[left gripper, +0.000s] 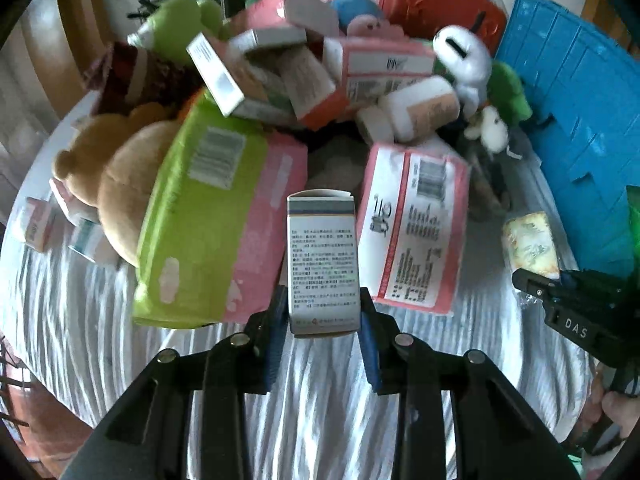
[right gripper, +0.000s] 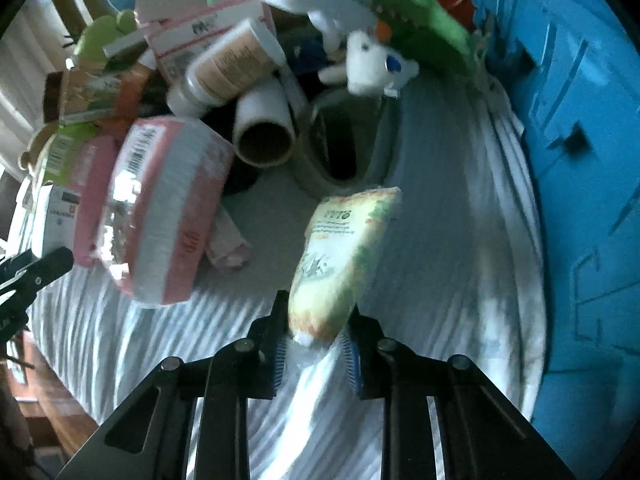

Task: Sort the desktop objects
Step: 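Grasp the yellow soap packet with the right tool while the left tool grasps a white medicine box, then carry the soap packet and medicine box over the blue crate with both tools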

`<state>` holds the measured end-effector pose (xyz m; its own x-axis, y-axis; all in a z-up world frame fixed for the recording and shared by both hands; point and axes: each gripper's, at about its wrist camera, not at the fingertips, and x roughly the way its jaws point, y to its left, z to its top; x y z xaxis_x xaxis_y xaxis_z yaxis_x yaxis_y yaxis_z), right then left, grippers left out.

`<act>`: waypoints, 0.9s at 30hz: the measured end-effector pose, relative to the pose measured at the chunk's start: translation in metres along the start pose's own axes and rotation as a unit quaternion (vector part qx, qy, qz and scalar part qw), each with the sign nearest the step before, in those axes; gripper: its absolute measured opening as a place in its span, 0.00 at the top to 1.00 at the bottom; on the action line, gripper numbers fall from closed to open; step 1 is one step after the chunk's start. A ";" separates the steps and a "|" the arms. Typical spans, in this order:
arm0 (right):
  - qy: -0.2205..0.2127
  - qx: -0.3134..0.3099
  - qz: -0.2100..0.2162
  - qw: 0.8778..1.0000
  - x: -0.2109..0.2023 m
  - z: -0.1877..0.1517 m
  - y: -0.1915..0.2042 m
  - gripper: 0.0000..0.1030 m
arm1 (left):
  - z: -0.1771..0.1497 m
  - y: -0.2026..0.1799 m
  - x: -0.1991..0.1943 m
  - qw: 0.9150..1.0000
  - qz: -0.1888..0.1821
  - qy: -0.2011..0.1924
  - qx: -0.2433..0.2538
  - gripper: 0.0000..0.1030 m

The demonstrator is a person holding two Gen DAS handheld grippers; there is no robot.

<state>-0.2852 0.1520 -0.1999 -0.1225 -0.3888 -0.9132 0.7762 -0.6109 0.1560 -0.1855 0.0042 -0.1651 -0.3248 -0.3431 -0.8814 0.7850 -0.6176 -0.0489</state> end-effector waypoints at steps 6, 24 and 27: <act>-0.036 -0.017 0.004 0.999 -0.043 0.009 0.015 0.77 | 0.011 -0.001 -0.013 1.000 0.002 -0.021 0.000 0.69; -0.200 -0.029 -0.010 0.979 -0.172 0.025 0.044 0.77 | 0.035 -0.034 -0.119 0.987 -0.016 -0.154 0.040 0.69; -0.235 -0.026 -0.027 0.971 -0.206 0.017 0.039 0.77 | 0.038 -0.055 -0.136 0.981 -0.030 -0.180 0.059 0.69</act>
<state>-0.2405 0.1968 0.0001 -0.4234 -0.6371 -0.6442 0.7898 -0.6079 0.0821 -0.2047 0.0581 -0.0244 -0.5514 -0.5182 -0.6538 0.6992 -0.7145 -0.0233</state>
